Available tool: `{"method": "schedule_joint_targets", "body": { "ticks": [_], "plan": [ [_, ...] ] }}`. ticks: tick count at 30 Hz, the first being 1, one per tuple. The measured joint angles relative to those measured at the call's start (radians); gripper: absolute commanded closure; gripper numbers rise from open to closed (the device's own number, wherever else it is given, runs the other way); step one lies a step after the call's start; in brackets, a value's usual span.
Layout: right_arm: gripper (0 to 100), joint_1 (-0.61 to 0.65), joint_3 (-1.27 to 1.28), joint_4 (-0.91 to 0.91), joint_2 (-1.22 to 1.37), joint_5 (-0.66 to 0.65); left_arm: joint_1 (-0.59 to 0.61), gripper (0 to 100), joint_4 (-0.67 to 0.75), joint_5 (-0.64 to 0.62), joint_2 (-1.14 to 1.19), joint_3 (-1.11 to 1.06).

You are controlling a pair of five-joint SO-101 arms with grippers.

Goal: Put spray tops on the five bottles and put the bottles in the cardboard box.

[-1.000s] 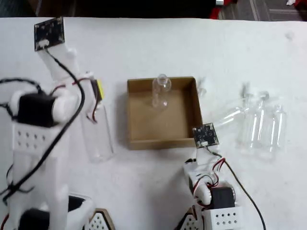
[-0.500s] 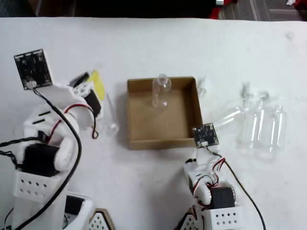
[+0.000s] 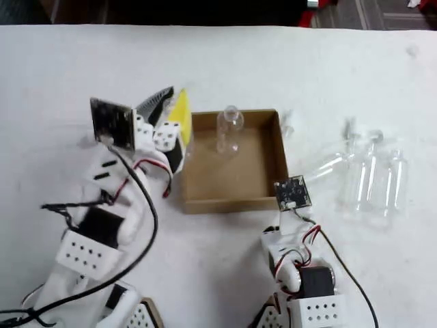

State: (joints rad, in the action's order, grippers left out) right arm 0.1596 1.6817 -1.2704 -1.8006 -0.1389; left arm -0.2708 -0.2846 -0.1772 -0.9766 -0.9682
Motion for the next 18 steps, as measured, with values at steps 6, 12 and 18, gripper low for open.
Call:
{"method": "schedule_joint_targets", "body": {
  "ticks": [6,12,18],
  "plan": [
    [97.9,0.000,0.000,0.000,0.000,0.000,0.002,98,0.301,0.008,0.000,-0.140],
    [98.0,0.000,0.000,0.000,0.000,0.000,-0.012,98,0.414,0.008,0.002,-0.141],
    [98.1,0.000,0.000,0.000,0.000,0.000,-0.015,98,0.555,0.008,0.166,-0.141]
  ]
}}
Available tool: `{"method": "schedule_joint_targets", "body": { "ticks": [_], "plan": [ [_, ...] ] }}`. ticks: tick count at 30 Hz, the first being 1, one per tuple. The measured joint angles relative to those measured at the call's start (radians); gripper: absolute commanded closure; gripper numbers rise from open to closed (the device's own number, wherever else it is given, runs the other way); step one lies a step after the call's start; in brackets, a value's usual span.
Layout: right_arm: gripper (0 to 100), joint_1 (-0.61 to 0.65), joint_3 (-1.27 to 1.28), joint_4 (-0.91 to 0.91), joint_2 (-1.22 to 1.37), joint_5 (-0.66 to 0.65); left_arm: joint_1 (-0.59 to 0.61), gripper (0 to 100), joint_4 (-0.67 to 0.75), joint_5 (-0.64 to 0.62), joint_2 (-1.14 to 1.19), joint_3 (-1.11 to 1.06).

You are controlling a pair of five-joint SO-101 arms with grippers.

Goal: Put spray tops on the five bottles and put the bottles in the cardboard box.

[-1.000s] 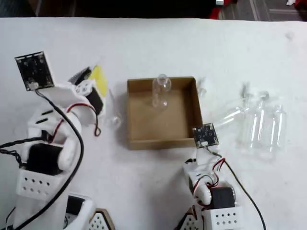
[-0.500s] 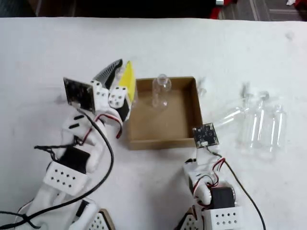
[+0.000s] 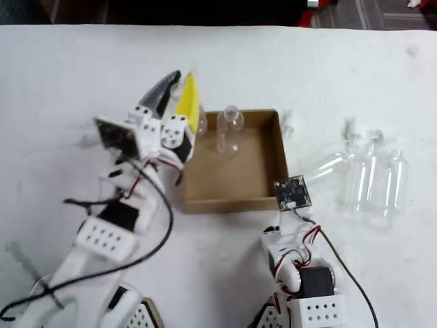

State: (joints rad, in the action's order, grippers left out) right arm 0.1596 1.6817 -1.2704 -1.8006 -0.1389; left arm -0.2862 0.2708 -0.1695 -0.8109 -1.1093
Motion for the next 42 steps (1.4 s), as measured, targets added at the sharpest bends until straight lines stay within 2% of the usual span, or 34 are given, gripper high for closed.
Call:
{"method": "schedule_joint_targets", "body": {
  "ticks": [8,19,42],
  "plan": [
    [98.1,0.000,0.000,0.000,0.000,0.000,-0.002,98,0.279,0.003,0.331,0.000],
    [98.1,0.000,0.000,0.000,0.000,0.000,0.000,98,0.548,0.003,0.634,0.000],
    [98.1,0.000,0.000,0.000,0.000,0.000,0.000,98,0.578,0.003,0.654,-0.006]
  ]
}}
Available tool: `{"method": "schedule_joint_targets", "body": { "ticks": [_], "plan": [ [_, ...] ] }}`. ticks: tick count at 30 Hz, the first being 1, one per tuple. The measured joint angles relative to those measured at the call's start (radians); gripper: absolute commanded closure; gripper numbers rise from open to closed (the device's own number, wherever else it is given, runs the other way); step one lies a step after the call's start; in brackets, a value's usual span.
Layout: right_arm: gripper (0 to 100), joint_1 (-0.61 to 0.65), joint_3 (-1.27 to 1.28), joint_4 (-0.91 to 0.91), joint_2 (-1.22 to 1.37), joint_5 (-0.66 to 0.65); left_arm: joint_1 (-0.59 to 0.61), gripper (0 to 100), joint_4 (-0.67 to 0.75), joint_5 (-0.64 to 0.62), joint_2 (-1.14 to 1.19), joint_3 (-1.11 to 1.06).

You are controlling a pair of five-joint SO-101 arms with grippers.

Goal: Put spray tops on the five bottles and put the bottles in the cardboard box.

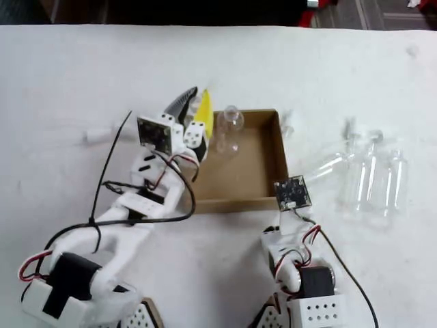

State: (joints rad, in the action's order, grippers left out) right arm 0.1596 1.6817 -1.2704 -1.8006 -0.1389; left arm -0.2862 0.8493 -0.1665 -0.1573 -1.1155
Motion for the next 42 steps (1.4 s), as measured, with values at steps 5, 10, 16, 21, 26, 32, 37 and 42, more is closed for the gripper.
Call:
{"method": "schedule_joint_targets", "body": {
  "ticks": [5,10,16,21,26,32,37,42],
  "plan": [
    [98.1,0.000,0.000,0.000,0.000,0.000,0.000,98,0.000,0.000,0.124,0.038],
    [98.1,0.000,0.000,0.000,0.000,0.000,0.003,98,0.103,0.000,0.293,0.104],
    [98.1,0.000,0.000,0.000,0.000,0.000,0.008,98,0.172,0.006,0.336,0.104],
    [98.1,0.000,0.000,0.000,0.000,0.000,0.008,98,0.172,0.003,0.338,0.104],
    [98.1,0.000,0.000,0.000,0.000,0.000,0.008,91,0.178,0.009,0.338,0.104],
    [98.1,0.000,0.000,0.000,0.000,0.000,0.008,74,0.180,0.115,0.338,0.104],
    [98.1,0.000,0.000,0.000,0.000,0.000,0.009,76,0.180,0.094,0.338,0.104],
    [98.1,0.000,0.000,0.000,0.000,0.000,0.017,79,0.180,0.089,0.338,0.104]
  ]
}}
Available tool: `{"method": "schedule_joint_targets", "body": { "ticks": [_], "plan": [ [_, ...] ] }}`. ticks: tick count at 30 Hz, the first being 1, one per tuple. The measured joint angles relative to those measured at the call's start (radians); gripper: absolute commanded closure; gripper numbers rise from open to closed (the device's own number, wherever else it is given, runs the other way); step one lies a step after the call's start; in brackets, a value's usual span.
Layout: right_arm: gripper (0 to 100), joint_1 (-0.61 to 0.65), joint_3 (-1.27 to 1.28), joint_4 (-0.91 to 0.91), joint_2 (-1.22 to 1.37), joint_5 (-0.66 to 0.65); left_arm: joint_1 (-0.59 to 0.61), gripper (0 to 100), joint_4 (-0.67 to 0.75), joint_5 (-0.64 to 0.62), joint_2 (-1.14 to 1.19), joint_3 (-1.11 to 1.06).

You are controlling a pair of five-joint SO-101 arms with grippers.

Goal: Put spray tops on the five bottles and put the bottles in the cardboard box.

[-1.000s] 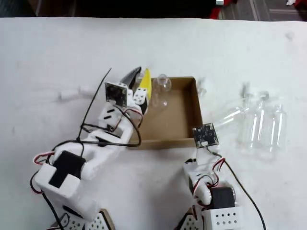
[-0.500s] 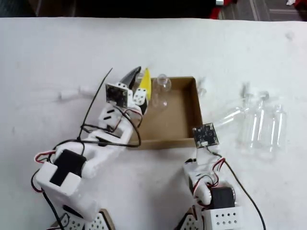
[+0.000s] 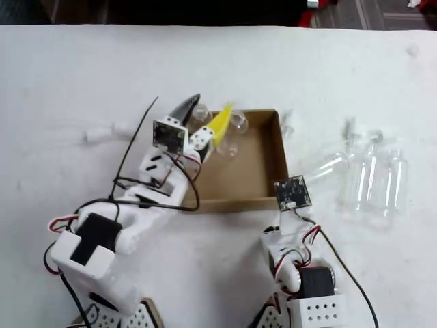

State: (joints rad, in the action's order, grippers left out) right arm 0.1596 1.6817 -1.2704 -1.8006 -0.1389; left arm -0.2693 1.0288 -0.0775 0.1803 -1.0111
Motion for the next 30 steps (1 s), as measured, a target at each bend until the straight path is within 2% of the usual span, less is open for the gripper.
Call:
{"method": "schedule_joint_targets", "body": {
  "ticks": [26,30],
  "plan": [
    [97.8,0.000,0.000,0.000,0.000,0.000,0.043,79,0.000,-0.064,-0.117,-0.017],
    [97.7,0.000,0.000,0.000,0.000,0.000,0.043,79,0.000,-0.084,-0.210,-0.054]
  ]
}}
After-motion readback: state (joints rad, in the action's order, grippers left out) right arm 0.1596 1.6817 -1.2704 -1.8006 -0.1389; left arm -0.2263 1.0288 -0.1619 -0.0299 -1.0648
